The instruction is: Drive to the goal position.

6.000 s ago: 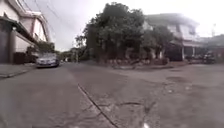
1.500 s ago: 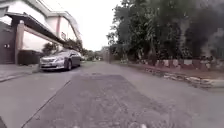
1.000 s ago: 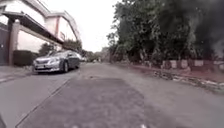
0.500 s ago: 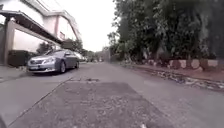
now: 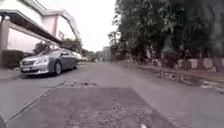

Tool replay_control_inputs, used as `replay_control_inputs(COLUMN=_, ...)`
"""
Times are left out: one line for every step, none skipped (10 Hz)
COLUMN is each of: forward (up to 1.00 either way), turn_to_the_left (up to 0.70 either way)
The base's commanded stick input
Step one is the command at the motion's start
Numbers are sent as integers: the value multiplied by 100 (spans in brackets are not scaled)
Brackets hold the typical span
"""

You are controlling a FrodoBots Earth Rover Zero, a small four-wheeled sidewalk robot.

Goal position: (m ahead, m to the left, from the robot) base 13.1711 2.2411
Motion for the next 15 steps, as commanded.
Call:
replay_control_inputs(forward=100, turn_to_the_left=1)
replay_control_inputs(forward=100, turn_to_the_left=1)
replay_control_inputs(forward=100, turn_to_the_left=1)
replay_control_inputs(forward=100, turn_to_the_left=1)
replay_control_inputs(forward=100, turn_to_the_left=1)
replay_control_inputs(forward=100, turn_to_the_left=1)
replay_control_inputs(forward=100, turn_to_the_left=1)
replay_control_inputs(forward=100, turn_to_the_left=1)
replay_control_inputs(forward=100, turn_to_the_left=1)
replay_control_inputs(forward=100, turn_to_the_left=1)
replay_control_inputs(forward=100, turn_to_the_left=1)
replay_control_inputs(forward=100, turn_to_the_left=1)
replay_control_inputs(forward=100, turn_to_the_left=1)
replay_control_inputs(forward=100, turn_to_the_left=1)
replay_control_inputs(forward=100, turn_to_the_left=1)
